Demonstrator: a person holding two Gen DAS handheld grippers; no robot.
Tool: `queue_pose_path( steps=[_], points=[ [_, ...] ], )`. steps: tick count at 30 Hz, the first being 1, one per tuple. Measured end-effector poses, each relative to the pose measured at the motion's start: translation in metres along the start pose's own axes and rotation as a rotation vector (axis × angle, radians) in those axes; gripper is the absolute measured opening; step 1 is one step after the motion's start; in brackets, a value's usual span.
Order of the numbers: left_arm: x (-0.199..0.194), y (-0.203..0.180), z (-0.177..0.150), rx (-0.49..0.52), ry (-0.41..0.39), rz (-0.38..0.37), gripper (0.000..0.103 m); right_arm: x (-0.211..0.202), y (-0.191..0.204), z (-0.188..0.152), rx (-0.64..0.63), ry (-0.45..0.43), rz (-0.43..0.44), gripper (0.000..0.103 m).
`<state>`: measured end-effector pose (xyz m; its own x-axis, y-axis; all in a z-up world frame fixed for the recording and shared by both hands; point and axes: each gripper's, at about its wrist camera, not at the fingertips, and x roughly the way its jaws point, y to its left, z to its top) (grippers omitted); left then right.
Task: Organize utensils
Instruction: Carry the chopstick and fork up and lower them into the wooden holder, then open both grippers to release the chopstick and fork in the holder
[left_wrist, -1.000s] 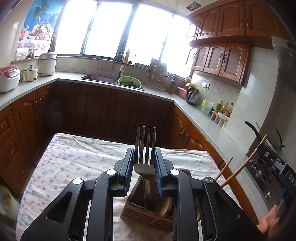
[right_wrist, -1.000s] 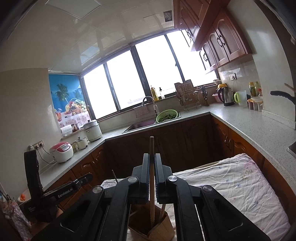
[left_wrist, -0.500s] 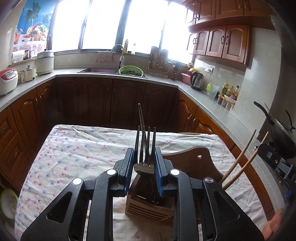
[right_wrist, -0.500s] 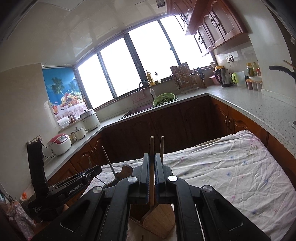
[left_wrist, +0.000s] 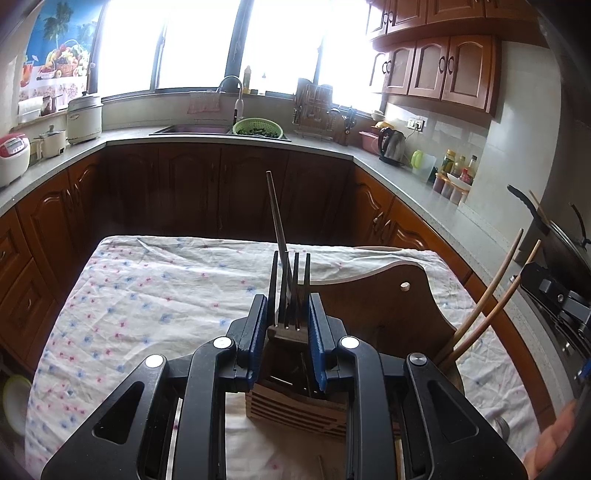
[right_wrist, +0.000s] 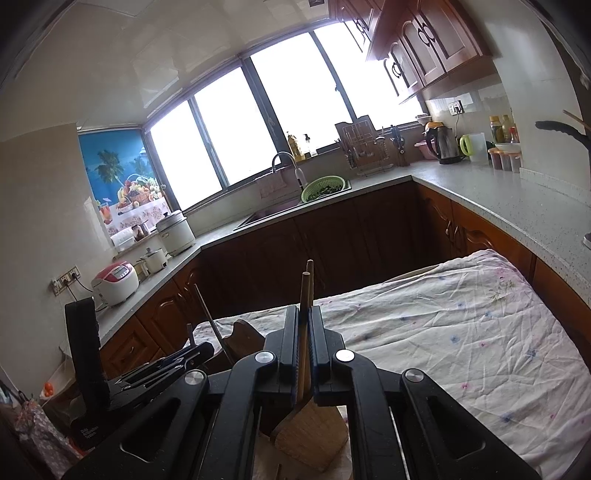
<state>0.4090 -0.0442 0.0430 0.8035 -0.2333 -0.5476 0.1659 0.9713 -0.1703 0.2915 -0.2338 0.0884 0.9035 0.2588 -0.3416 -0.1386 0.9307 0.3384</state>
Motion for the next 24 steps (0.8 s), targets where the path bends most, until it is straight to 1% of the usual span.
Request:
queue_pose_path(
  steps=[4,6,9,10,11,13,14,16,17,18,19,20,21,22,23,24],
  points=[
    [0.000,0.001,0.002,-0.003,0.010,-0.002,0.021,0.001,0.000,0.001,0.004,0.010,0.006,0.005],
    [0.000,0.002,0.002,-0.002,0.014,-0.002,0.021,0.001,-0.001,0.002,0.011,0.013,0.009,0.010],
    [-0.001,0.002,0.003,-0.002,0.016,-0.005,0.022,0.001,-0.004,0.002,0.034,0.019,0.023,0.011],
    [-0.003,0.002,0.003,-0.004,0.015,-0.006,0.025,0.001,-0.006,0.002,0.043,0.021,0.028,0.012],
    [-0.004,0.003,0.003,-0.008,0.012,-0.009,0.031,0.000,-0.007,0.001,0.050,0.022,0.031,0.013],
    [-0.009,0.003,0.002,-0.012,0.000,-0.013,0.040,-0.003,-0.009,0.001,0.062,0.019,0.036,0.023],
    [-0.012,0.003,0.002,-0.010,-0.007,-0.012,0.040,-0.005,-0.010,0.001,0.068,0.016,0.041,0.025],
    [-0.015,0.002,0.002,0.000,-0.011,-0.006,0.042,-0.010,-0.011,0.002,0.076,0.005,0.047,0.035],
    [-0.017,0.002,0.002,0.000,-0.013,-0.005,0.045,-0.013,-0.011,0.002,0.080,-0.001,0.051,0.038],
    [-0.020,0.002,0.002,-0.002,-0.015,-0.006,0.048,-0.016,-0.011,0.003,0.083,-0.006,0.054,0.043],
    [-0.023,0.002,0.001,-0.004,-0.018,-0.004,0.054,-0.019,-0.011,0.003,0.085,-0.009,0.059,0.049],
    [-0.027,0.003,0.000,-0.006,-0.023,-0.001,0.061,-0.022,-0.011,0.004,0.088,-0.013,0.063,0.053],
    [-0.032,0.004,-0.002,-0.009,-0.030,0.003,0.065,-0.026,-0.011,0.004,0.091,-0.018,0.068,0.061],
    [-0.036,0.005,-0.004,-0.013,-0.035,0.009,0.072,-0.030,-0.012,0.003,0.091,-0.023,0.074,0.069],
    [-0.041,0.007,-0.006,-0.019,-0.036,0.015,0.081,-0.034,-0.012,0.003,0.089,-0.027,0.075,0.072],
    [-0.046,0.010,-0.009,-0.030,-0.040,0.019,0.084,-0.038,-0.012,0.001,0.086,-0.032,0.076,0.081]
  ],
)
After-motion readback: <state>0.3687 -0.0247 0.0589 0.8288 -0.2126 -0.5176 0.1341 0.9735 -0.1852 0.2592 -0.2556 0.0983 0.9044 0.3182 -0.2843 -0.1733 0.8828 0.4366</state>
